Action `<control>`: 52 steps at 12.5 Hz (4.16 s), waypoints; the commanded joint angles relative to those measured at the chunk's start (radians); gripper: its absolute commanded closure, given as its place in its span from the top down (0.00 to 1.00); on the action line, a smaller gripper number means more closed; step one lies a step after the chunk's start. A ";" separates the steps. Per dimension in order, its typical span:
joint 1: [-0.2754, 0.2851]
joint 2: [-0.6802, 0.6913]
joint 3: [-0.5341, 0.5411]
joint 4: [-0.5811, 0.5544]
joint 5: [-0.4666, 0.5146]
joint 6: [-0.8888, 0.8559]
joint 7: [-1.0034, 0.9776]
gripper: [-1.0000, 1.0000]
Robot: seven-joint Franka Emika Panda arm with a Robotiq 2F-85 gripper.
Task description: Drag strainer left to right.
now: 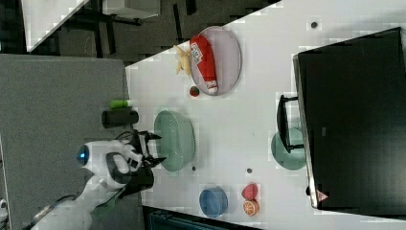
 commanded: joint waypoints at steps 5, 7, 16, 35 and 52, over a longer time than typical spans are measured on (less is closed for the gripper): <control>0.106 0.112 -0.177 0.005 -0.008 0.143 0.050 1.00; 0.131 0.112 -0.208 -0.002 -0.008 0.139 0.050 1.00; 0.128 0.091 -0.342 -0.017 -0.010 0.137 0.041 1.00; 0.073 -0.014 -0.656 -0.177 -0.011 0.125 -0.290 1.00; 0.070 -0.274 -0.758 -0.156 -0.019 -0.098 -0.826 1.00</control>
